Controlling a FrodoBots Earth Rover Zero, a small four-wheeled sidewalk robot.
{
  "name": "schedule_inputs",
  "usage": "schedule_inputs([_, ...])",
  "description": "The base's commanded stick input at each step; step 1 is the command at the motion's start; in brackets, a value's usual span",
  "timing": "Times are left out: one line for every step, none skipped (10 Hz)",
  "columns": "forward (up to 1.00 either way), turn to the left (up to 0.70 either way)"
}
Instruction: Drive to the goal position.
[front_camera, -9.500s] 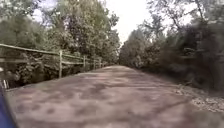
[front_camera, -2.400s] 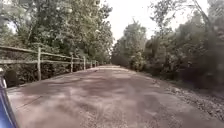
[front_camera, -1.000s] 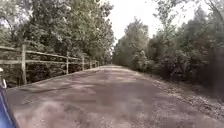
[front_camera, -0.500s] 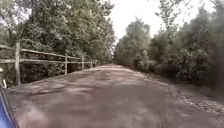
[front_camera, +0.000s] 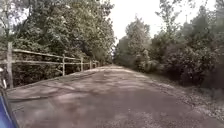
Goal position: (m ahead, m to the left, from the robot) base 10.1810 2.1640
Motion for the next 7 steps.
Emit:
schedule_inputs([0.7,0.03])
schedule_inputs([0.7,0.17])
schedule_inputs([0.7,0.16])
schedule_inputs([0.7,0.05])
schedule_inputs([0.7,0.02])
schedule_inputs([0.7,0.02])
schedule_inputs([0.7,0.02])
